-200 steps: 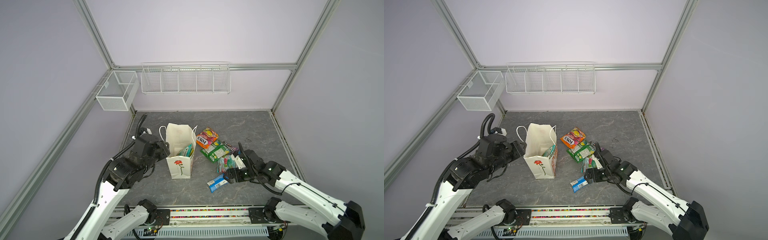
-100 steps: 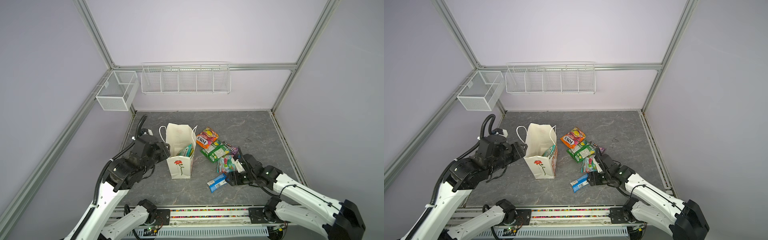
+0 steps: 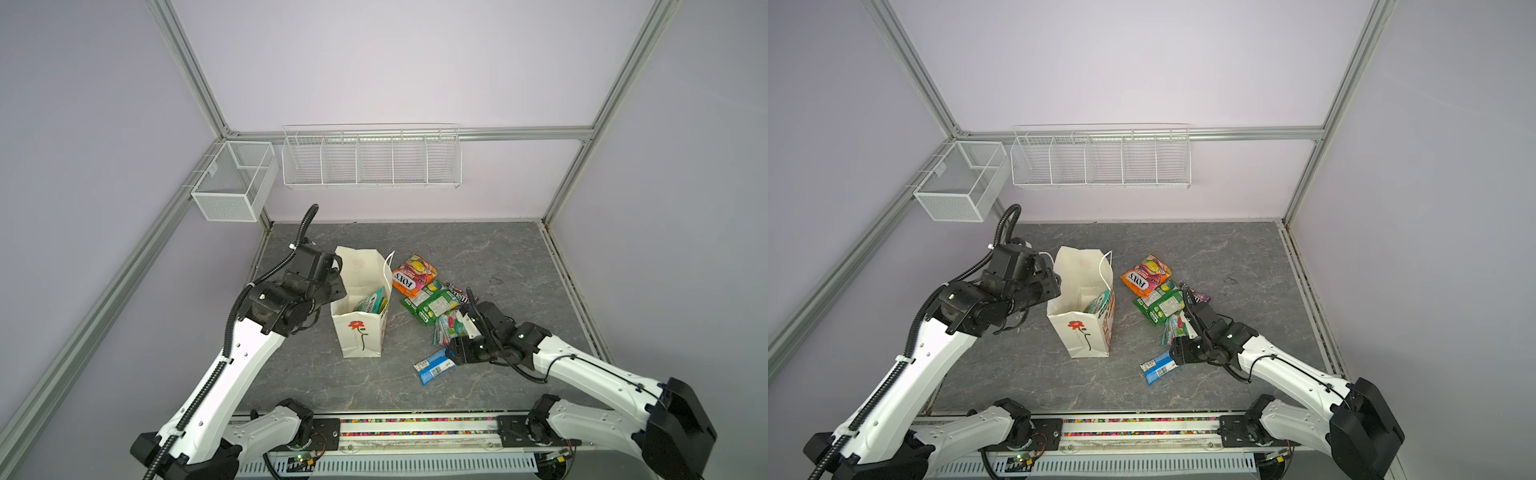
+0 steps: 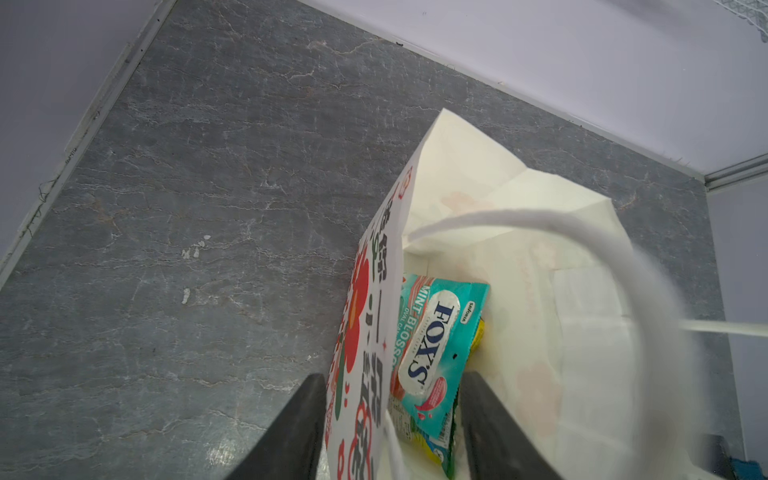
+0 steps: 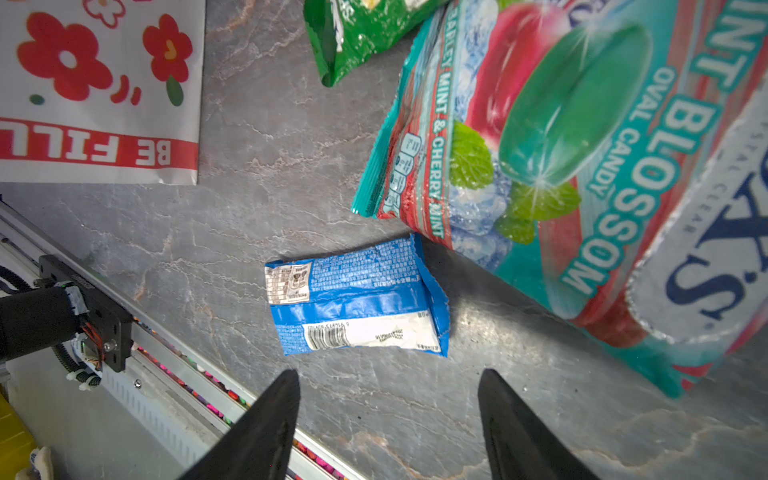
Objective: Place the snacks into the paper bag
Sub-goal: 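Lower the open right gripper onto the small blue wrapper and close it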
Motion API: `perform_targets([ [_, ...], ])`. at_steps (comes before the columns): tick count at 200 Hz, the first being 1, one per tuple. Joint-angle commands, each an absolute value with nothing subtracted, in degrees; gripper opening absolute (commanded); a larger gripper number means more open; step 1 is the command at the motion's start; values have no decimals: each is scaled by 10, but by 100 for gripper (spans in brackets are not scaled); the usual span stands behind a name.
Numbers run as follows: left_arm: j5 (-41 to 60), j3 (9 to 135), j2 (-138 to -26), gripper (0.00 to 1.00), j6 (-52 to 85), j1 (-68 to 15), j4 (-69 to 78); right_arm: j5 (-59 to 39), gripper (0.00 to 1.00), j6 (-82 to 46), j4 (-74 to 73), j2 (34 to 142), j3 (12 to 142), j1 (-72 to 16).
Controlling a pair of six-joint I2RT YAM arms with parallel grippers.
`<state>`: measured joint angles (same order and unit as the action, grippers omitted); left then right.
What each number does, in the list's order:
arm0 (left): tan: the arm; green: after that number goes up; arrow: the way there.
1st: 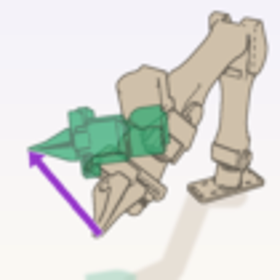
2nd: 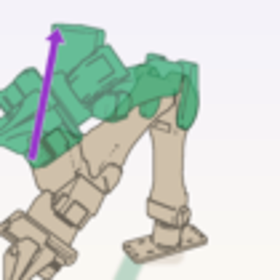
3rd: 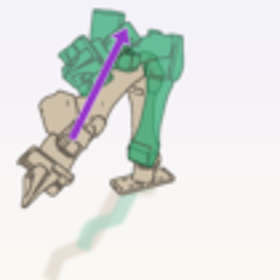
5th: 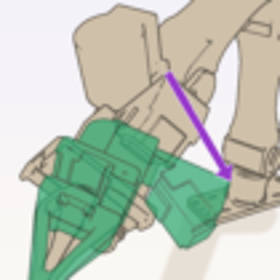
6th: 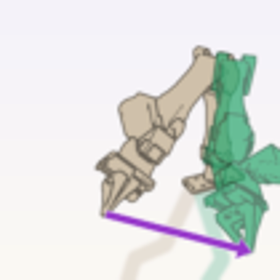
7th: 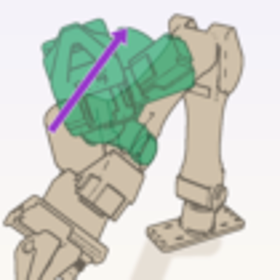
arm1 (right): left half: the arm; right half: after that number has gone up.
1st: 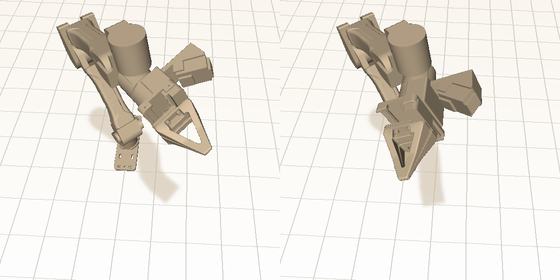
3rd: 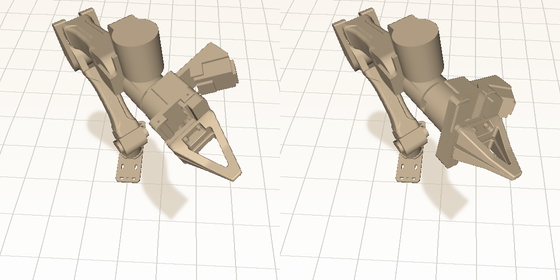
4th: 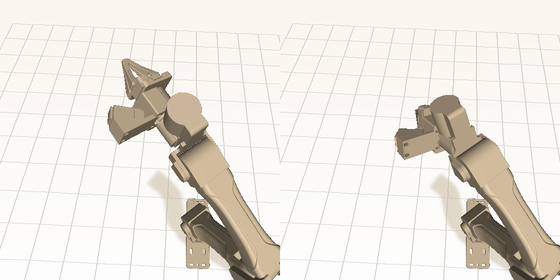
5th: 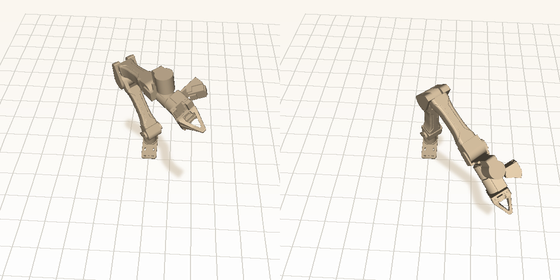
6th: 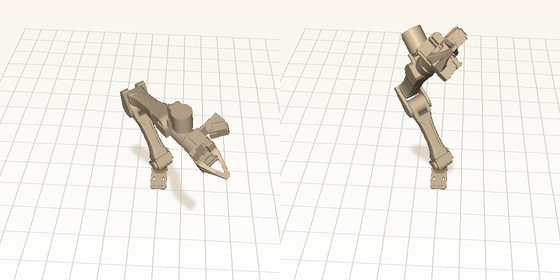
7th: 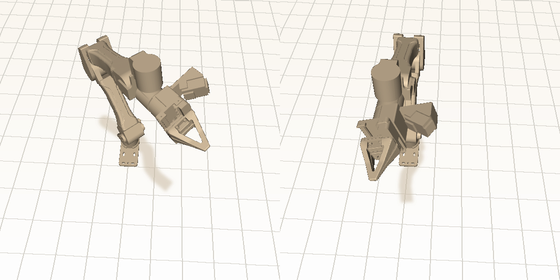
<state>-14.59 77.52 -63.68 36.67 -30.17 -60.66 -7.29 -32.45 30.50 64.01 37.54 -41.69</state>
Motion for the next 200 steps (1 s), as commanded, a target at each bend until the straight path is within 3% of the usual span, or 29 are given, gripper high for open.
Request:
perform_targets([
  [1,-133,781,-642,52,338,-287,-590,-74,70,-308,299,655,388,-411],
  [110,-102,756,-674,40,335,-271,-533,-114,61,-278,255,730,374,-389],
  [200,-87,739,-666,36,331,-268,-509,-122,54,-285,198,786,349,-385],
])
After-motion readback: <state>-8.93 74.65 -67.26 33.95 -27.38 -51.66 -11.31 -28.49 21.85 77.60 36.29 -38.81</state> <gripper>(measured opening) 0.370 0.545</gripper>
